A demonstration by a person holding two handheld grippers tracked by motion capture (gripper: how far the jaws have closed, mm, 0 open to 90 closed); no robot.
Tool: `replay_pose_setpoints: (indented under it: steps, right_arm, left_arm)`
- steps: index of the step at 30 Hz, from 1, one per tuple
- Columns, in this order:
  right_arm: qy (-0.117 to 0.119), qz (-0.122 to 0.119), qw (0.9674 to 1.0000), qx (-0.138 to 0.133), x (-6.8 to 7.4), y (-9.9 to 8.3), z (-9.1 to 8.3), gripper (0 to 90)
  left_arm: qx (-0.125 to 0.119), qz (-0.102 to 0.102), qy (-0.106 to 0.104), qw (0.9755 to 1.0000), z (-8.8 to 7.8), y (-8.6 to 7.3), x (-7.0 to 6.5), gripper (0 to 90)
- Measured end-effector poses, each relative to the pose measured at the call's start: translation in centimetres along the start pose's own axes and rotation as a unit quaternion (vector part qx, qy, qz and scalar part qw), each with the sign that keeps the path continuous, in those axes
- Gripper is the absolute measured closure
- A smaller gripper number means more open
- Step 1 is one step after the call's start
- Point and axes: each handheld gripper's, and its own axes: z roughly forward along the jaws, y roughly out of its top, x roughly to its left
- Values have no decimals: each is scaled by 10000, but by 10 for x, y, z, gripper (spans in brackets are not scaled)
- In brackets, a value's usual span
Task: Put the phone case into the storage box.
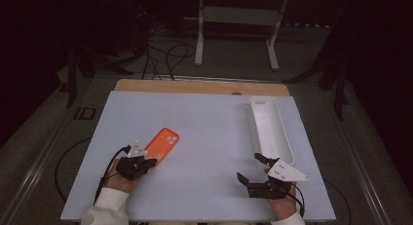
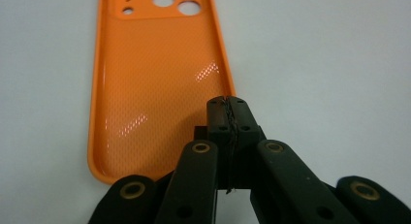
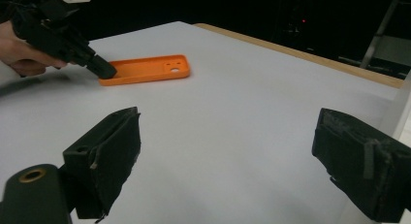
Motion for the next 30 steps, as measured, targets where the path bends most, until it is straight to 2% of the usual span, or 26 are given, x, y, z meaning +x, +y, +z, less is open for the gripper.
replay_pose_setpoints:
  steps: [10, 20, 22, 23, 24, 26, 27, 28, 29, 30]
  right_arm:
    - [-1, -20, 10000, -21, 0, 2, 1, 99]
    - [19, -34, 10000, -23, 0, 2, 4, 99]
    - [18, -20, 10000, -22, 0, 2, 4, 99]
    - [19, -19, 10000, -17, -1, 2, 4, 99]
    - [19, -19, 10000, -17, -1, 2, 4, 99]
    - [11, -5, 10000, -19, -1, 2, 4, 99]
    - [12, -4, 10000, -21, -1, 2, 4, 99]
    - [12, -4, 10000, -21, -1, 2, 4, 99]
    - [9, -15, 10000, -17, -2, 2, 4, 99]
    - [9, -15, 10000, -17, -2, 2, 4, 99]
  left_arm:
    - [-67, -81, -136, 9999, -10, -15, -11, 900]
    - [-62, -11, -92, 9999, -11, -18, -14, 900]
    - [-123, -28, -11, 9999, -11, -18, -14, 899]
    - [-320, -65, 9, 9995, -14, -18, -13, 897]
    - [-320, -65, 9, 9995, -14, -18, -13, 891]
    - [-700, -114, 102, 9974, -23, -17, -12, 861]
    - [-810, -141, 126, 9965, -26, -17, -12, 848]
    - [-810, -141, 126, 9965, -26, -17, -12, 838]
    - [-1073, -186, 214, 9938, -34, -17, -12, 826]
    - [-1073, -186, 214, 9938, -34, -17, -12, 815]
